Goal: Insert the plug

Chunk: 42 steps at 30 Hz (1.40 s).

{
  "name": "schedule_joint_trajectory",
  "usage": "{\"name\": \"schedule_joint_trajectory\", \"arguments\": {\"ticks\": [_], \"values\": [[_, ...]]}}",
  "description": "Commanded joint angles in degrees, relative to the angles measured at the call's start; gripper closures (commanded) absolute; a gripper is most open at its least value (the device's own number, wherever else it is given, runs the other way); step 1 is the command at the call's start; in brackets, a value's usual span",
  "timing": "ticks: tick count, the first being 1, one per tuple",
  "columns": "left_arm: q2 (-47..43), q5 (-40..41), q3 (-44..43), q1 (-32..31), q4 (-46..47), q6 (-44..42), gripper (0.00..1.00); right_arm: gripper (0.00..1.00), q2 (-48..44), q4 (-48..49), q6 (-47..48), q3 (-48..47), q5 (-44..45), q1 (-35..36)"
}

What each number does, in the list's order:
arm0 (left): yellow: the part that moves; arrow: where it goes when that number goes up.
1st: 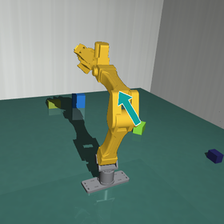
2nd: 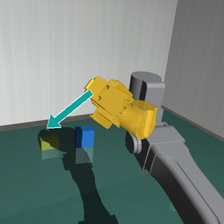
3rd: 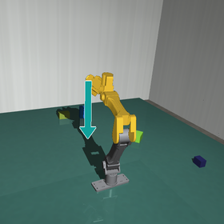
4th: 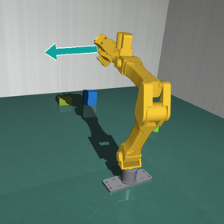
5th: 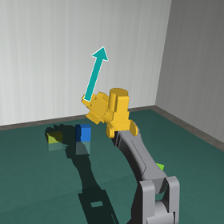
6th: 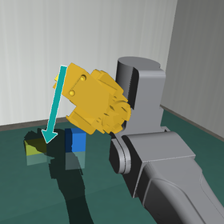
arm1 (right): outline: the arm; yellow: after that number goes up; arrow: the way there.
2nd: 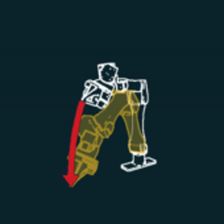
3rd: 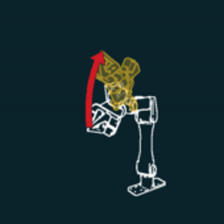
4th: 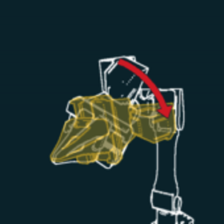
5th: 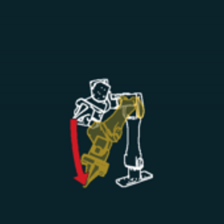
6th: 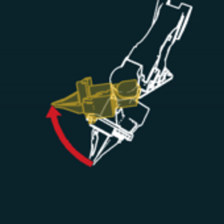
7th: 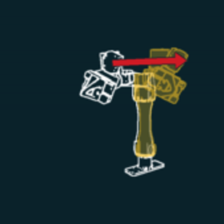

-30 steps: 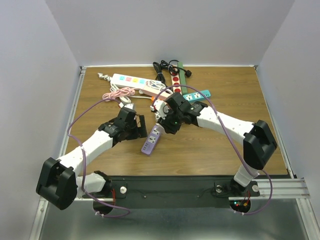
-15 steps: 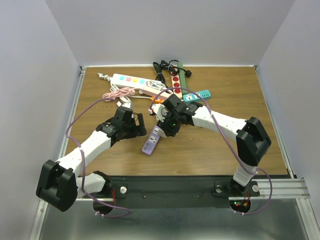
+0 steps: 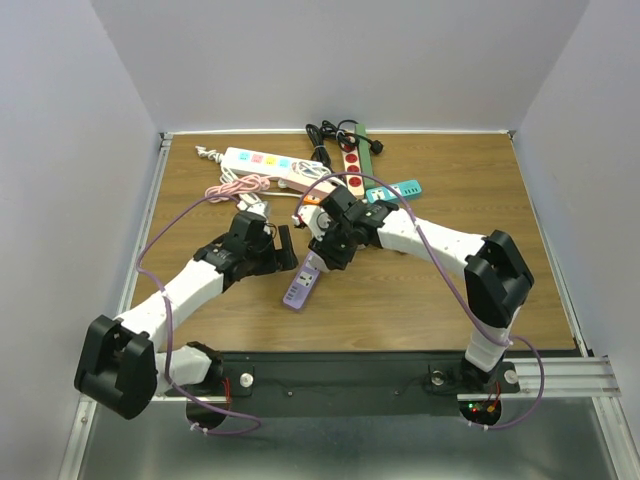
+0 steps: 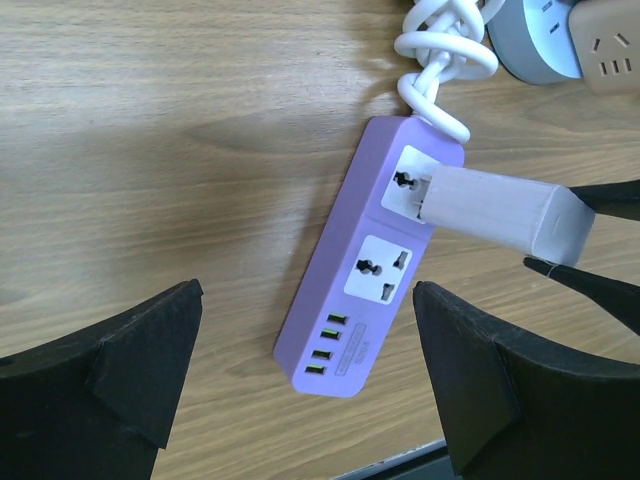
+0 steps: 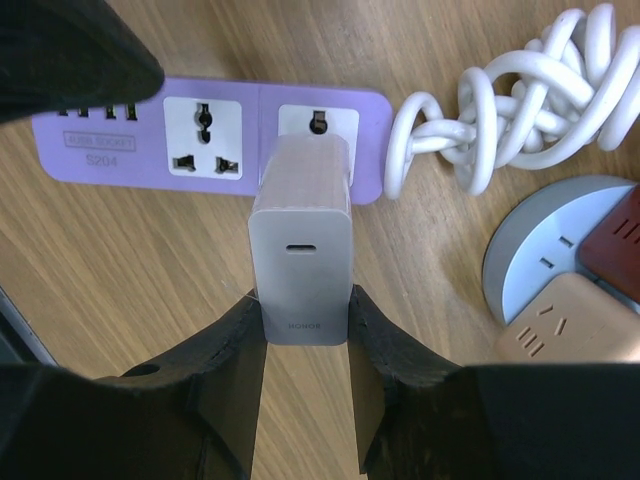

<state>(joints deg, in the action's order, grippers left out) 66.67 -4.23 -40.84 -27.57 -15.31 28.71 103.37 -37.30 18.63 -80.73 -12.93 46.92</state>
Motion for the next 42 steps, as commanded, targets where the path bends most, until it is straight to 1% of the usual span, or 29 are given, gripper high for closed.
{"name": "schedule_joint_trajectory", "arguments": {"ticks": [1, 8, 30, 36, 42], "values": [[1.6, -2.5, -1.0, 0.3, 2.9, -1.1, 0.01, 1.00, 1.2, -0.8, -0.2, -2.6, 1.1, 0.5], [2.2, -2.6, -0.7, 0.4, 3.1, -1.6, 0.01, 1.00, 0.1, -2.7, -0.7, -1.5, 3.0, 0.5], [3.9, -3.1, 0.0, 0.4, 4.2, -2.5, 0.01, 1.00, -2.2, -5.6, -3.3, 0.0, 2.4, 1.2], [4.6, -4.1, -0.2, 0.5, 5.3, -2.5, 0.01, 1.00, -0.7, -5.5, -2.5, -0.9, 2.9, 1.5], [7.0, -6.2, -0.9, 0.4, 8.1, -1.9, 0.01, 1.00, 1.7, -7.3, -1.3, -4.0, 3.6, 1.8]]}}
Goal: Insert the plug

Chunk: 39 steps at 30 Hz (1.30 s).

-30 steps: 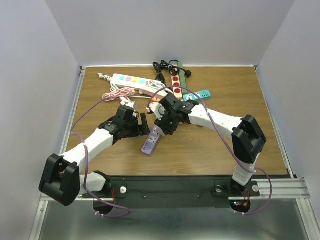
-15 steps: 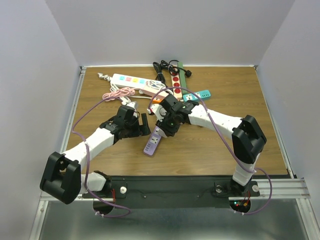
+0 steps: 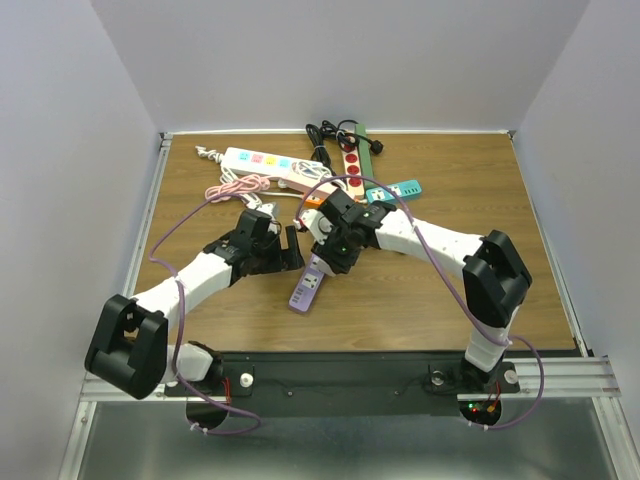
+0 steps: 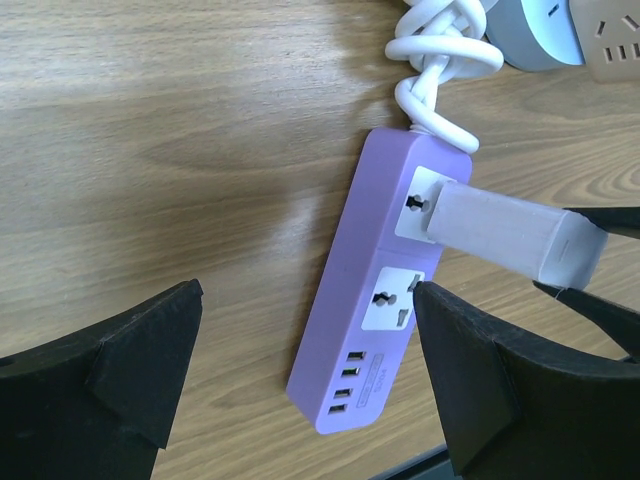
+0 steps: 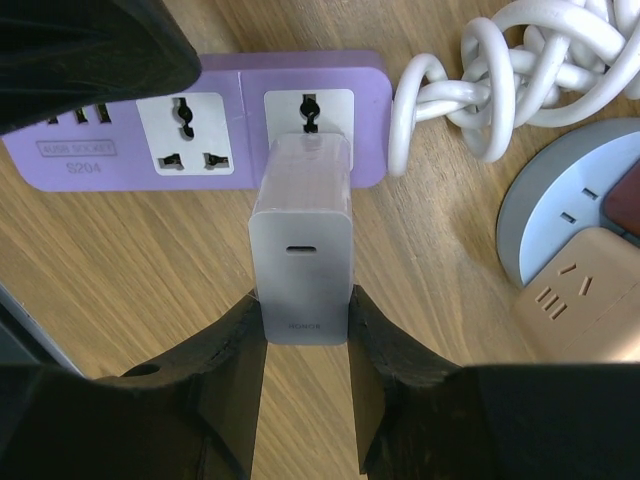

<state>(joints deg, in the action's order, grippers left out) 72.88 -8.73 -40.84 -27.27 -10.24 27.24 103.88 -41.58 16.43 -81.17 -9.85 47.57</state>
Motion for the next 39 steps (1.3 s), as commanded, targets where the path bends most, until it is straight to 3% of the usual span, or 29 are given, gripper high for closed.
{"name": "schedule_joint_trajectory", "arguments": {"ticks": [1, 17, 32, 36, 39], "values": [[1.1, -1.7, -1.0, 0.1, 3.8, -0.4, 0.01, 1.00, 1.6, -3.4, 1.1, -3.9, 0.6, 1.1], [3.8, -6.4, 0.3, 0.1, 15.2, 5.8, 0.01, 1.00, 7.2, -5.4, 1.1, -6.7, 0.4, 2.0], [6.0, -0.6, 8.1, 1.2, 15.9, 6.8, 0.02, 1.00, 13.4, -9.8, 1.2, -14.2, 1.1, 3.3], [7.8, -1.5, 9.5, 1.2, 17.5, 6.6, 0.20, 1.00, 15.8, -11.9, 1.4, -17.7, 1.9, 3.7], [8.5, -1.1, 9.5, 1.1, 17.4, 6.2, 0.41, 1.00, 17.3, -12.8, 1.3, -20.1, 2.0, 3.8]]}}
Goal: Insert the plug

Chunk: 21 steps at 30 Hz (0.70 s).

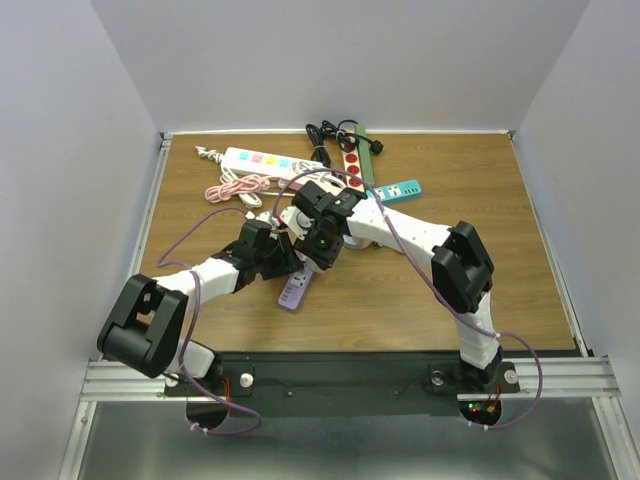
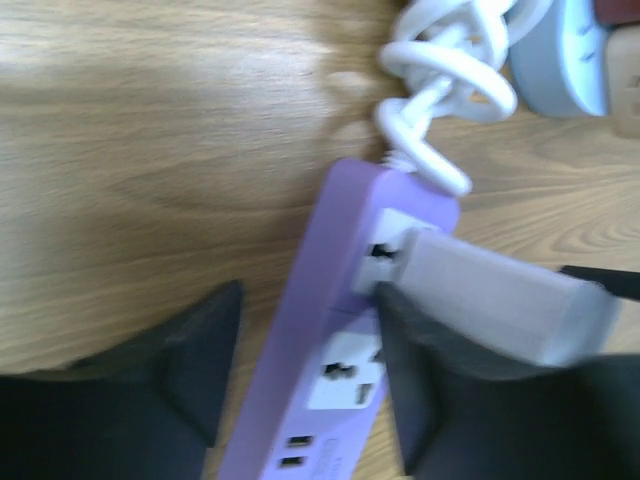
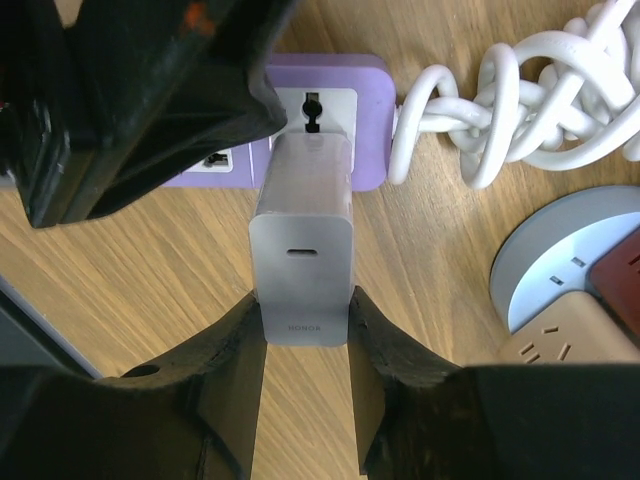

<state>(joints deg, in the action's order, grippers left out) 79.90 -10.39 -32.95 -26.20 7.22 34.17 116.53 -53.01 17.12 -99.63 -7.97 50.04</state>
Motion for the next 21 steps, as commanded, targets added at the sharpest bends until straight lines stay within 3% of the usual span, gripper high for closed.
{"name": "schedule_joint_trajectory", "arguments": {"ticks": [1, 8, 11, 15, 21], "values": [[1.7, 0.5, 1.6, 0.0, 0.1, -1.0, 0.44, 1.00, 5.0, -1.5, 0.6, -2.1, 0.1, 1.3], [3.8, -2.1, 3.0, 0.0, 1.3, -1.3, 0.58, 1.00, 7.8, -2.3, 0.5, -5.0, -0.3, 1.4], [4.5, -2.7, 3.7, 0.0, 1.6, -1.3, 0.71, 1.00, 9.1, -2.5, 0.4, -5.7, -0.4, 1.5], [4.5, -2.6, 4.6, 0.0, 1.7, -1.5, 0.96, 1.00, 10.5, -2.6, -0.4, -5.9, -1.0, 2.3], [5.8, -3.8, 5.2, 0.0, 3.0, -1.7, 1.00, 1.00, 11.8, -2.6, -1.4, -5.9, -1.5, 3.1]]}}
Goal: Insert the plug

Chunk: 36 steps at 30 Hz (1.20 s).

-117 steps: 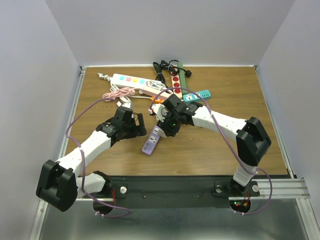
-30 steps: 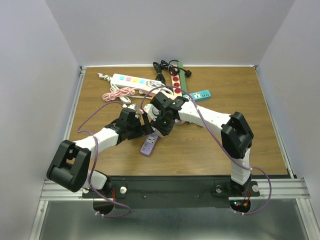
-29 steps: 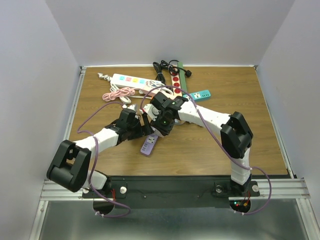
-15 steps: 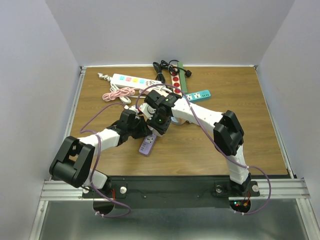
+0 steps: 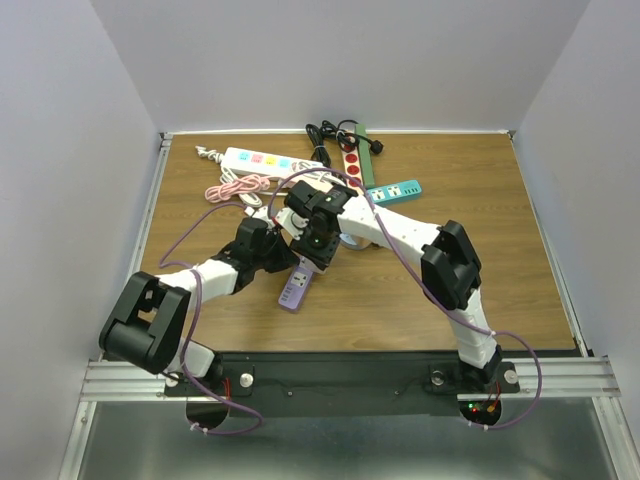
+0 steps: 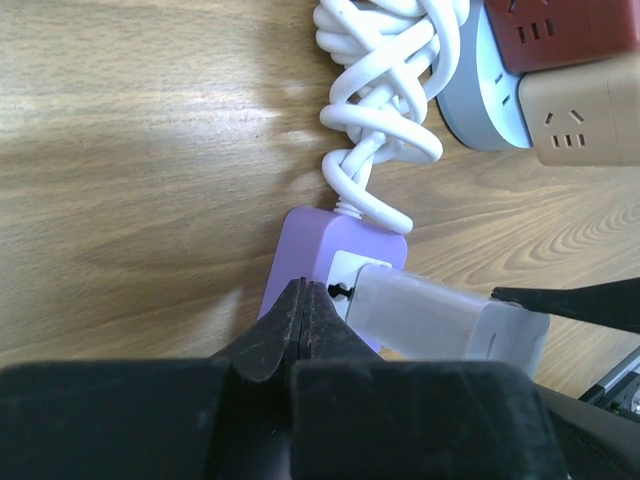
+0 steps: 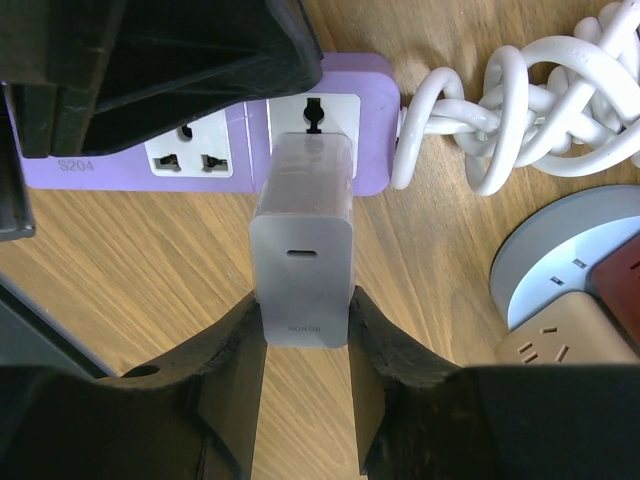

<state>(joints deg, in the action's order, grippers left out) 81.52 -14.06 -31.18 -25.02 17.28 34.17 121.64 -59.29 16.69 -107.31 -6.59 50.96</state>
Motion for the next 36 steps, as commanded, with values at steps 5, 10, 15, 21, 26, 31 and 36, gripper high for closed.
{"name": "schedule_joint_trajectory", "arguments": {"ticks": [5, 10, 15, 21, 26, 31, 36], "values": [[4.6, -0.5, 3.6, -1.2, -6.4, -1.7, 1.00, 1.00, 6.9, 4.4, -2.4, 4.8, -4.2, 2.8], [4.0, -0.7, 4.0, -1.2, -6.3, -1.7, 1.00, 1.00, 5.3, 6.7, -4.9, 7.3, -1.7, 2.8], [2.6, -0.4, 4.5, -1.2, -6.6, -1.7, 1.00, 0.99, 2.6, 8.7, -7.3, 6.1, 4.0, 2.8], [2.3, 0.1, 4.9, -1.2, -6.6, -1.4, 1.00, 0.73, -1.4, 9.4, -9.8, 2.0, 8.5, 2.7], [0.9, 1.8, 5.3, -1.2, -7.2, -1.2, 1.00, 0.33, -5.9, 11.1, -12.4, 1.0, 13.1, 2.7], [-2.1, 5.9, 4.2, -1.1, -9.5, -1.2, 0.95, 0.09, -12.9, 13.9, -14.5, 3.1, 16.1, 2.7], [-10.2, 13.0, 0.5, -0.6, -13.3, -1.1, 0.68, 0.00, -21.4, 22.1, -16.6, 13.7, 22.8, 1.3]]}}
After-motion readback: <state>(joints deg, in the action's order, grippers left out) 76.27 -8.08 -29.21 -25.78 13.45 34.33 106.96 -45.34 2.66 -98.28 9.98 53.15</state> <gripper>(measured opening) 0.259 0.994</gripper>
